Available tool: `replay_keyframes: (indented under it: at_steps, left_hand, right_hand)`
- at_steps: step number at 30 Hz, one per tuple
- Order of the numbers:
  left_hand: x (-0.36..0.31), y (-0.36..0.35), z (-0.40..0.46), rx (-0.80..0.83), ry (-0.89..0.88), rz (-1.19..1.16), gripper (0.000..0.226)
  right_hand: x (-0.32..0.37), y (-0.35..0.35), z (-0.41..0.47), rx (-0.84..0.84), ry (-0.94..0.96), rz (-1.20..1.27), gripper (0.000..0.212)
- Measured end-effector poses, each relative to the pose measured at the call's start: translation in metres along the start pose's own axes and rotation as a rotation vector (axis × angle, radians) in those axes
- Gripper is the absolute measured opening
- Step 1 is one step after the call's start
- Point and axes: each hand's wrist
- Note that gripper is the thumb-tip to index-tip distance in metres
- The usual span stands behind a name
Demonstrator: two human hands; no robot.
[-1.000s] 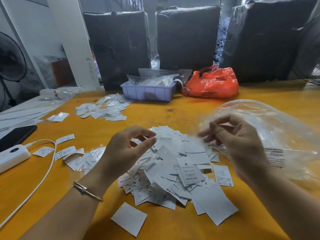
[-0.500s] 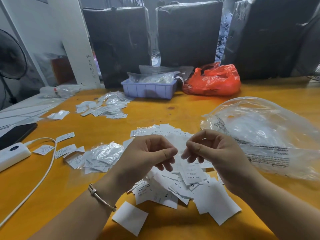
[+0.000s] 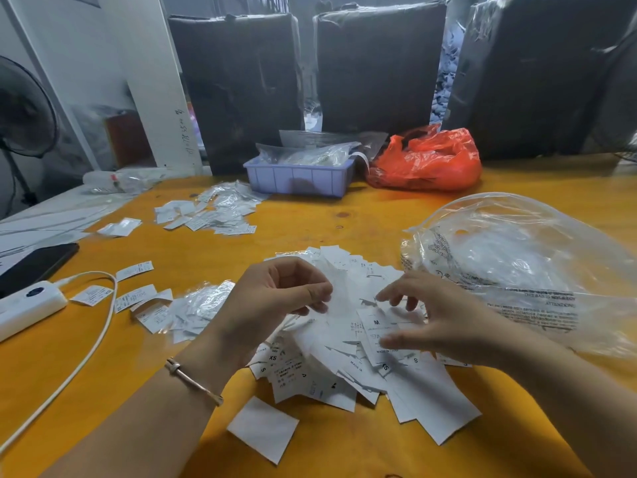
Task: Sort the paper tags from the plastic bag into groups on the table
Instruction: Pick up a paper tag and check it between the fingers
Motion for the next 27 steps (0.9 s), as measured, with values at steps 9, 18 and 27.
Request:
replay_keyframes:
  at_steps: [9,18,27]
  left_hand:
    - [0.0,-0.003,0.0,0.024,0.025,0.002,0.027]
    - [-0.001,-0.005,-0.001,0.044,0.042,0.049,0.027]
    - [-0.001,-0.004,-0.001,0.036,0.007,0.056,0.028]
  right_hand:
    - [0.0,-0.011,0.007,0.016,0.004,-0.003,0.041]
    - [0.003,-0.013,0.004,-0.07,-0.027,0.172,0.041]
    - [-0.001,-0.007,0.003,-0.057,0.002,0.667,0.023]
Point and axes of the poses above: each hand's wrist, its own z-axis towards the middle knuckle, its own y-axis out of the back of the hand, x = y × z, and after that the axes turned 2 degrees about -y, right-handed
